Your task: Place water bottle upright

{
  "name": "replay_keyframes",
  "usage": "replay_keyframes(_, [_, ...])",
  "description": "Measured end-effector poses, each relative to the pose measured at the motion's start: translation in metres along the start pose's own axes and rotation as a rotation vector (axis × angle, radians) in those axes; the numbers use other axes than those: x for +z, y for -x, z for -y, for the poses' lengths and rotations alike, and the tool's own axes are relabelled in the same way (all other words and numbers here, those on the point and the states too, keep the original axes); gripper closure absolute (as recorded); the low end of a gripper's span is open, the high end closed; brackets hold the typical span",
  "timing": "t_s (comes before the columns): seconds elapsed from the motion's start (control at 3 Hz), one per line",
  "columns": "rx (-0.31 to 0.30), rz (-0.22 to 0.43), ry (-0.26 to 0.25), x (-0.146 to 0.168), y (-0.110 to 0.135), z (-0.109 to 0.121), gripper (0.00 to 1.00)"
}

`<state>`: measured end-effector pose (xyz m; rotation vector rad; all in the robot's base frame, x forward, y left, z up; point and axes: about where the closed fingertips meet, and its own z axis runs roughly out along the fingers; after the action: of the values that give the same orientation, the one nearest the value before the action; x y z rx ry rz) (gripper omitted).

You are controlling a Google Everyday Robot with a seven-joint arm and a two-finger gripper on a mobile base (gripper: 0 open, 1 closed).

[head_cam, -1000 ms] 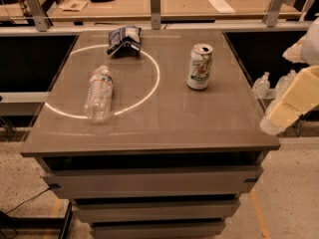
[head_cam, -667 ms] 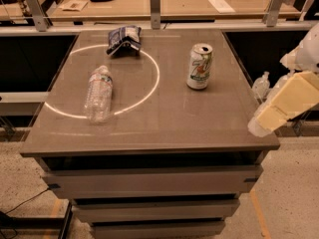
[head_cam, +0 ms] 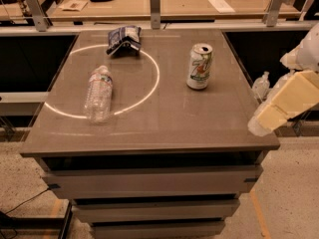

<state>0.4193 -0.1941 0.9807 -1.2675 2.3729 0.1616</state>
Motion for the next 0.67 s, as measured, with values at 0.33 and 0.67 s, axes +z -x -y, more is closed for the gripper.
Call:
replay_keyframes(0.33, [0.048, 0.032, 0.126, 0.008, 0.017, -0.021, 0.00])
replay_keyframes(0.67, [0.125, 0.072, 0.300, 0.014, 0.060, -0.060, 0.00])
